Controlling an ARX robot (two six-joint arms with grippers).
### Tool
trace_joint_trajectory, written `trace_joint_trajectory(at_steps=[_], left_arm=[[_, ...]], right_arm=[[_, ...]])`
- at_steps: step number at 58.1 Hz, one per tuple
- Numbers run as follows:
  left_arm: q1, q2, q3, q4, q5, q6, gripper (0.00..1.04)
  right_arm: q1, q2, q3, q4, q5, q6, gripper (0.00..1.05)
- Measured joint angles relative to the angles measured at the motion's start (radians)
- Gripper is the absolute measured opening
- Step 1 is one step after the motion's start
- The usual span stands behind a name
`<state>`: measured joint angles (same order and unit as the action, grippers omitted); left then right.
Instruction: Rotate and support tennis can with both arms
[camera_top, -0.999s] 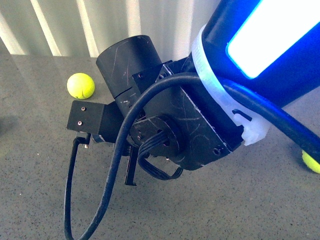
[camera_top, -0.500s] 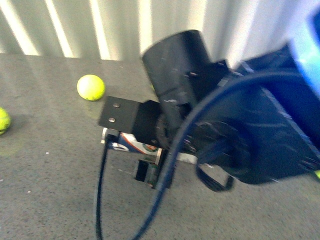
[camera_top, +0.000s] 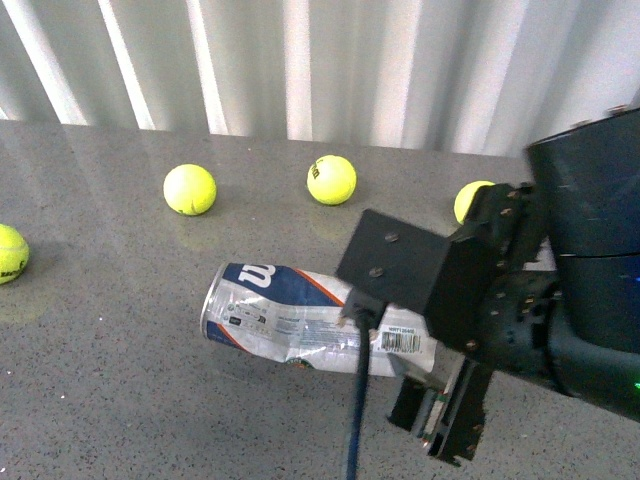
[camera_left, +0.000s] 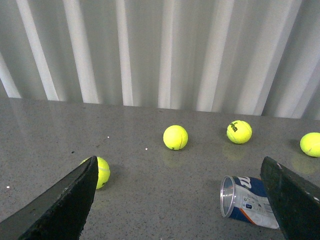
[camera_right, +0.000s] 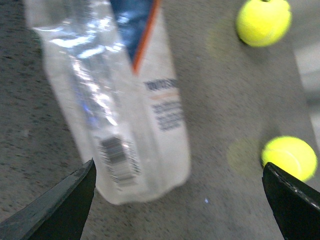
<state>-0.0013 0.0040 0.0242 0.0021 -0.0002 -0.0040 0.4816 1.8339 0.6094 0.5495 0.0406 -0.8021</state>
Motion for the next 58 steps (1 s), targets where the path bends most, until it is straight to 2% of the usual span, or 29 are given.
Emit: trace_joint_trajectory(at_steps=[11,27,36,44,51,53,55,56,58], left_arm=[[0.000,0.000,0.000,0.000,0.000,0.000,0.98],[0.000,0.000,0.000,0.000,0.000,0.000,0.98],[0.000,0.000,0.000,0.000,0.000,0.000,0.98],[0.000,0.000,0.000,0.000,0.000,0.000,0.98],[0.000,0.000,0.000,0.000,0.000,0.000,0.98],[0.000,0.000,0.000,0.000,0.000,0.000,0.98],[0.000,0.000,0.000,0.000,0.000,0.000,0.98],[0.000,0.000,0.000,0.000,0.000,0.000,0.98],[0.000,0.000,0.000,0.000,0.000,0.000,0.98]], right_arm=[[-0.159,-0.130,-0.131,0.161,0.073,0.052,0.97],[-0.473,-0.428,-0.311,0.364,0.206,0.101,0.97],[-0.563,-0.665,-0.362,0.375,0.267,0.139,0.97],[-0.578,-0.903,-0.372,0.364,0.293,0.193,0.97],[-0.528,-1.144,-0.372,0.340,0.353,0.220,0.97],[-0.525,-1.195,-0.354,0.267,0.296,0.266,0.95],[-0.510,-1.270,-0.301,0.063,0.175,0.339,0.88],[-0.506,-1.288,-0.287,0.010,0.142,0.365,0.86],[-0.495,-1.355,-0.252,-0.175,0.037,0.483,0.79]])
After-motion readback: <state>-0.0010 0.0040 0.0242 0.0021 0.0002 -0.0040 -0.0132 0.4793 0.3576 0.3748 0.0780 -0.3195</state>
